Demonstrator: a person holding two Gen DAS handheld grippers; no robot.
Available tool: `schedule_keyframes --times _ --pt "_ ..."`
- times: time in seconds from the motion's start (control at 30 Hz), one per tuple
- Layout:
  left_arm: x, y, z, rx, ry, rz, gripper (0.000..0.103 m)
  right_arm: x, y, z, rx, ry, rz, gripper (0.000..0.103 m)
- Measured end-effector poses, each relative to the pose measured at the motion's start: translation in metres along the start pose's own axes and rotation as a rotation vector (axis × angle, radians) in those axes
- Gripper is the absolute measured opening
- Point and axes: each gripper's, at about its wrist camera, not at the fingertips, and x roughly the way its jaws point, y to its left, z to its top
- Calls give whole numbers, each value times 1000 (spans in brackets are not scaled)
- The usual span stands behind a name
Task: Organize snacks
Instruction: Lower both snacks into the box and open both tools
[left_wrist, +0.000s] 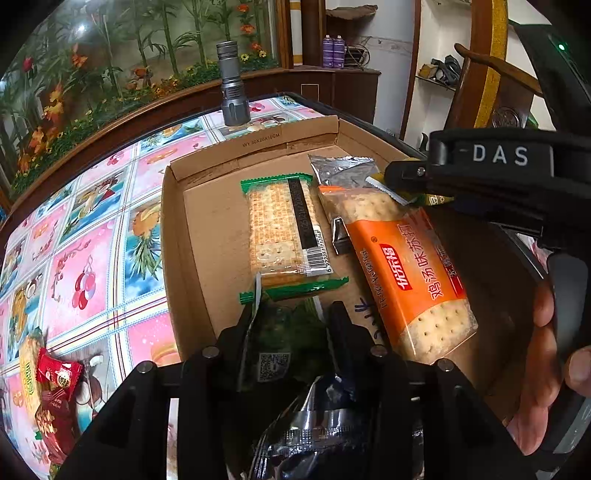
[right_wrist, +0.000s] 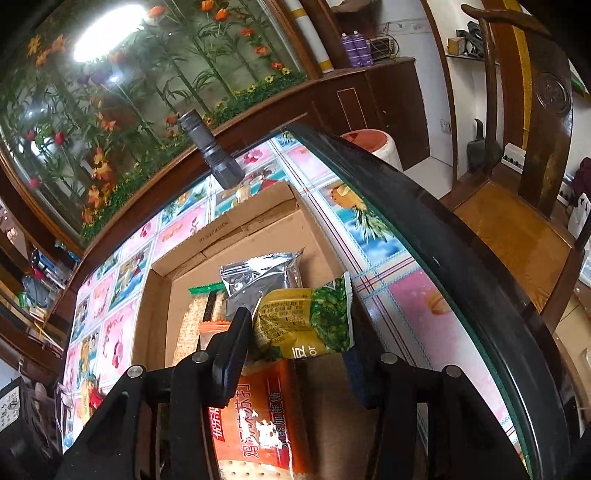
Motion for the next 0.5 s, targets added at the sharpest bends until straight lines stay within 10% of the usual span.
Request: schedule_keyframes --times 0.5 --pt "-69 -26 -82 17 -3 -31 39 -68 1 -82 -2 34 26 53"
